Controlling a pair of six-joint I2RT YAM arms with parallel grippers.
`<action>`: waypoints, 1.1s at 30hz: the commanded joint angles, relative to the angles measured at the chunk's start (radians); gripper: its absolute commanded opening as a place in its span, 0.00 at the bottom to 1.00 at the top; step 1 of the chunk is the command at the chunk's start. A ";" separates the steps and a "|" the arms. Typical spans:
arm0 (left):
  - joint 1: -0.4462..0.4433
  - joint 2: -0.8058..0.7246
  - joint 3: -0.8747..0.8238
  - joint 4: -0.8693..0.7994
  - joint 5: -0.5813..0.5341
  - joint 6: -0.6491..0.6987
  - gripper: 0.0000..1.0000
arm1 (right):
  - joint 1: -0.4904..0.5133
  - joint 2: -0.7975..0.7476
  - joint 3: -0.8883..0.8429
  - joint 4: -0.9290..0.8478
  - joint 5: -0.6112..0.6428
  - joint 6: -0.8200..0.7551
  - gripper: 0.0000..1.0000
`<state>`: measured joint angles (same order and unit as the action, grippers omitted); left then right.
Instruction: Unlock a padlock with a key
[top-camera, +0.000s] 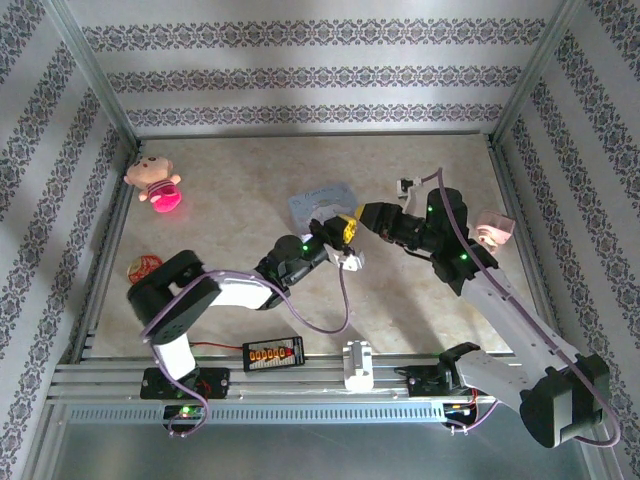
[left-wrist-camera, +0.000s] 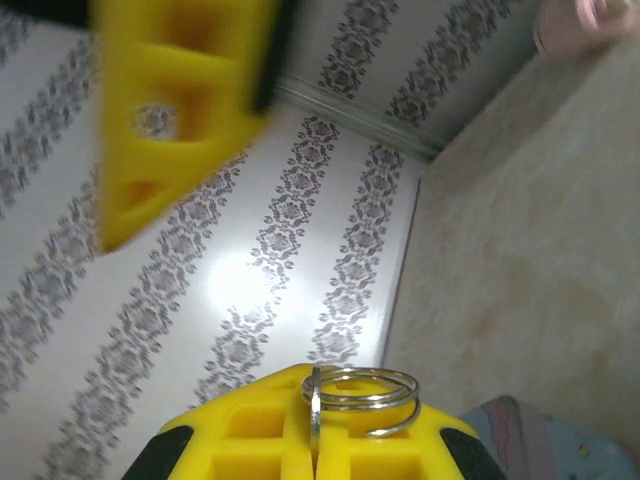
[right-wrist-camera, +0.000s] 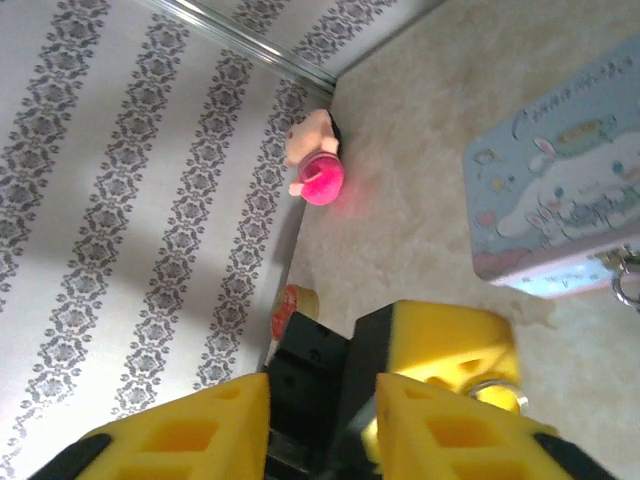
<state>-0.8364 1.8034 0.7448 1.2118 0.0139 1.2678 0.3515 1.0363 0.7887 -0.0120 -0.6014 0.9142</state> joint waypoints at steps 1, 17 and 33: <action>-0.013 0.046 0.025 0.183 -0.012 0.280 0.00 | 0.012 -0.026 -0.043 -0.008 -0.005 0.034 0.32; -0.042 0.107 0.124 0.201 0.003 0.477 0.00 | -0.070 -0.147 -0.203 -0.002 0.052 0.036 0.27; -0.079 0.112 0.137 0.201 -0.029 0.441 0.00 | -0.089 -0.117 -0.178 0.043 0.063 0.021 0.21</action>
<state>-0.9016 1.9209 0.8562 1.3624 -0.0082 1.7245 0.2764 0.9131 0.5934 -0.0029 -0.5518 0.9440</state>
